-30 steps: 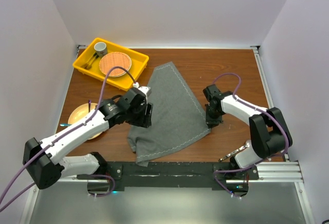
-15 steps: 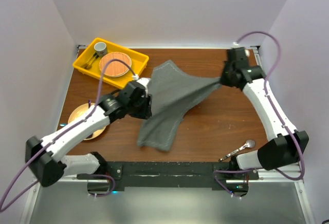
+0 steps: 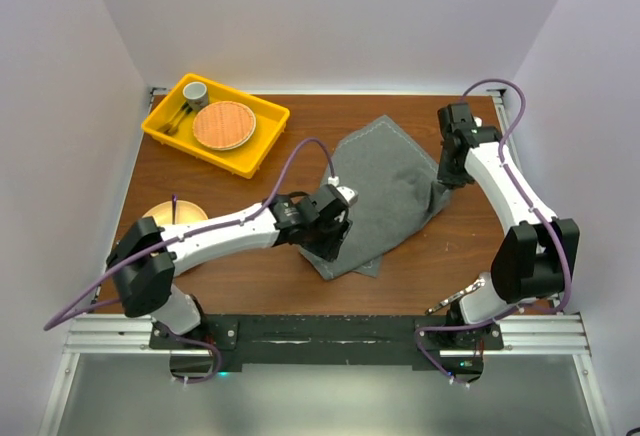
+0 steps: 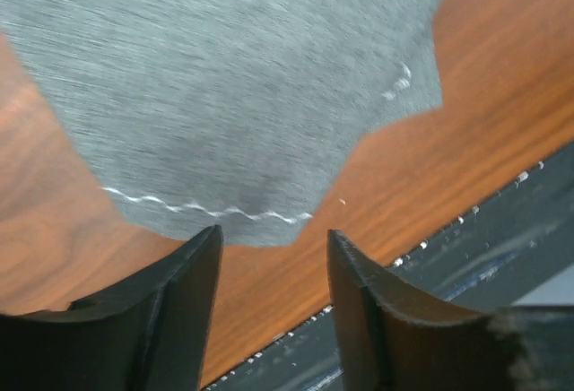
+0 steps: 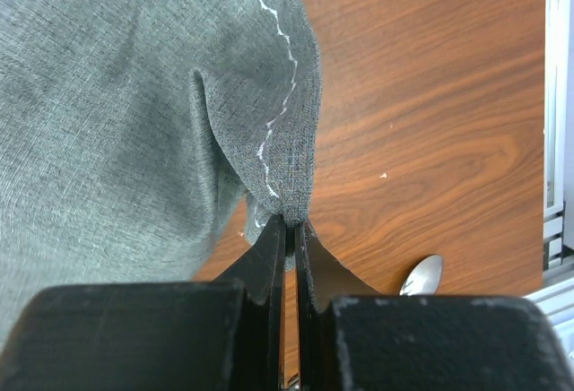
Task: Fold the napkin, place the utensils inside, and roll it up
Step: Flatten the napkin out
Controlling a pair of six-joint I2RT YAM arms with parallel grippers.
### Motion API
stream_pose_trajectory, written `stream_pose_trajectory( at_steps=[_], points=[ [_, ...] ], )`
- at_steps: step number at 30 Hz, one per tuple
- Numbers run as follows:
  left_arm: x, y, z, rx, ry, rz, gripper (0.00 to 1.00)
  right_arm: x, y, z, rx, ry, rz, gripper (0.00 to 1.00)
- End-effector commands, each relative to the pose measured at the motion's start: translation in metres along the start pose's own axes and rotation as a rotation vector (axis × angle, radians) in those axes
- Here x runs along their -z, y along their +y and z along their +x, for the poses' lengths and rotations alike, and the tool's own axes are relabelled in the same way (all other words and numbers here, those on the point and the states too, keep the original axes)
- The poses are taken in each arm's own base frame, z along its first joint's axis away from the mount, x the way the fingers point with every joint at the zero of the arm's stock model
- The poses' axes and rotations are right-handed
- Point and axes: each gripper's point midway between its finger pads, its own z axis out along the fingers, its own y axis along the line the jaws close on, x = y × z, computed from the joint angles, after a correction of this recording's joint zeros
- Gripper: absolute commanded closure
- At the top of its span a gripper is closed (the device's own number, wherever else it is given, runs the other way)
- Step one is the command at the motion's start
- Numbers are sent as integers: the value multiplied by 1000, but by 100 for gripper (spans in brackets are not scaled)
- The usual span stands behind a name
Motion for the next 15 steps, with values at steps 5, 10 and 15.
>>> stream_pose_trajectory(
  at_steps=[5, 10, 15],
  points=[
    [3, 66, -69, 229, -155, 29, 25, 20, 11, -12, 15, -29, -93, 100],
    [-42, 91, -80, 223, -43, -13, 23, 29, 18, -12, 15, -28, -150, 100],
    [-77, 100, -76, 219, 24, -46, 27, 35, 18, -12, 14, -34, -165, 100]
  ],
)
